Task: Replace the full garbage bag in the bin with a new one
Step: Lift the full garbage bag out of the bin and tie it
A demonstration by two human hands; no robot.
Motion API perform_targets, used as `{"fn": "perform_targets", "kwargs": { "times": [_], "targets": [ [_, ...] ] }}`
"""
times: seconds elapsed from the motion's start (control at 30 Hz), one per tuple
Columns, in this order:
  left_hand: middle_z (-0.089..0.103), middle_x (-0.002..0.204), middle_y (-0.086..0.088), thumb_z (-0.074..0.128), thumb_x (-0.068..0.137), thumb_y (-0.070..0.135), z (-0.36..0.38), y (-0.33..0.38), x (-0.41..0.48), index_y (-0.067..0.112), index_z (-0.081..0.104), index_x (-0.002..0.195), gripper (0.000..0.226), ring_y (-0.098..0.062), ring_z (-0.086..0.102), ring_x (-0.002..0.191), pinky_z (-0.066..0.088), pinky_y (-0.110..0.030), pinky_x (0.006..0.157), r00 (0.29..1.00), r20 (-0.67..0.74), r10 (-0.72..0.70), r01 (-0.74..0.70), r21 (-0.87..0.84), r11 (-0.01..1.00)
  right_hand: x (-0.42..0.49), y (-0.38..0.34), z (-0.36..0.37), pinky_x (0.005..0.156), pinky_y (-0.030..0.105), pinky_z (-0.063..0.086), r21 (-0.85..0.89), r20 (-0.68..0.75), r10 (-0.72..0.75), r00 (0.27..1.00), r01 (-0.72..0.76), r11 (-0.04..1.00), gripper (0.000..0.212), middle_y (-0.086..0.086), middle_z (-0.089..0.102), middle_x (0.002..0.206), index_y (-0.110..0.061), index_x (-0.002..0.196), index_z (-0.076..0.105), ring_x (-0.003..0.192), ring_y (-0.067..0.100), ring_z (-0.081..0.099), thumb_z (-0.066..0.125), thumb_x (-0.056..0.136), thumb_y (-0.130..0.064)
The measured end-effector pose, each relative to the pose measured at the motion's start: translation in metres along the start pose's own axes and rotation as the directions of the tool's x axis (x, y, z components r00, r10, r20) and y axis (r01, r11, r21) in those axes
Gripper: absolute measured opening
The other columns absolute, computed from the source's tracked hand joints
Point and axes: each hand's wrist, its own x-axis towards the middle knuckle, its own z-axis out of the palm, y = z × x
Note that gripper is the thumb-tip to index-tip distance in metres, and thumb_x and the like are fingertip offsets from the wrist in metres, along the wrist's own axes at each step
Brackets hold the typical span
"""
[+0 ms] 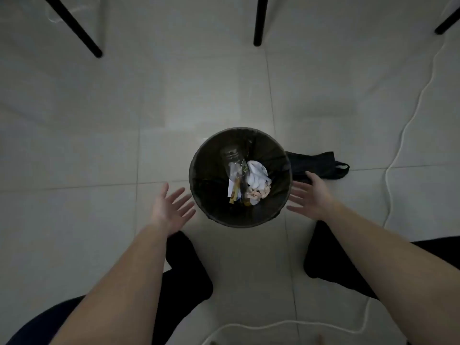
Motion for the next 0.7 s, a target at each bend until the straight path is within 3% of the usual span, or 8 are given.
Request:
{"fn": "perform_targets", "kwargs": {
  "times": [0.1, 0.17, 0.23, 0.37, 0.7],
  "targets": [
    [0.063, 0.14, -0.015, 0.051, 0.1, 0.066, 0.004, 0.0, 0.026, 0.014, 0.064, 0.132, 0.062, -0.037, 0.062, 0.127, 0.045, -0.056, 0.115, 1.0, 0.007, -0.023, 0.023, -0.017, 1.0, 0.023, 0.002, 0.004, 0.111, 0.057, 0.043, 0.038, 0.004, 0.018, 1.0, -0.019, 0.999, 0.069, 0.014, 0.067, 0.133, -0.013, 0.129, 0.065, 0.123, 0.032, 0.063, 0.054, 0.089, -0.068],
    [0.064, 0.139, -0.014, 0.05, 0.099, 0.068, 0.007, -0.002, 0.04, 0.015, 0.065, 0.128, 0.062, -0.036, 0.063, 0.127, 0.044, -0.056, 0.115, 0.999, 0.016, -0.038, 0.038, 0.0, 0.999, 0.035, 0.006, 0.008, 0.105, 0.053, 0.048, 0.075, -0.002, 0.029, 1.0, -0.029, 0.997, 0.073, 0.014, 0.067, 0.134, -0.013, 0.133, 0.064, 0.121, 0.034, 0.065, 0.053, 0.089, -0.07],
    [0.063, 0.141, -0.013, 0.049, 0.098, 0.07, 0.008, -0.005, 0.055, 0.016, 0.062, 0.135, 0.066, -0.037, 0.061, 0.129, 0.04, -0.057, 0.118, 0.999, 0.004, -0.051, 0.05, 0.022, 0.998, 0.046, 0.008, 0.01, 0.102, 0.051, 0.051, 0.11, 0.016, 0.045, 0.999, -0.047, 0.993, 0.077, 0.015, 0.065, 0.136, -0.014, 0.137, 0.063, 0.123, 0.036, 0.064, 0.05, 0.089, -0.073],
    [0.061, 0.146, -0.018, 0.048, 0.098, 0.07, 0.007, -0.007, 0.076, 0.013, 0.054, 0.149, 0.077, -0.044, 0.058, 0.134, 0.036, -0.062, 0.12, 0.996, 0.013, -0.09, 0.091, -0.052, 0.995, 0.062, 0.015, 0.015, 0.117, 0.056, 0.037, 0.161, 0.076, 0.061, 0.995, -0.072, 0.984, 0.082, 0.018, 0.059, 0.144, -0.013, 0.14, 0.062, 0.133, 0.041, 0.056, 0.041, 0.092, -0.076],
    [0.051, 0.158, -0.021, 0.045, 0.104, 0.061, 0.009, -0.005, 0.082, 0.009, 0.053, 0.151, 0.071, -0.043, 0.045, 0.148, 0.029, -0.059, 0.125, 0.997, 0.014, -0.078, 0.079, -0.113, 0.99, 0.074, 0.019, 0.017, 0.121, 0.053, 0.033, 0.284, 0.117, 0.102, 0.988, -0.132, 0.95, 0.079, 0.021, 0.057, 0.146, -0.006, 0.147, 0.052, 0.136, 0.041, 0.053, 0.042, 0.097, -0.066]
  ]
}}
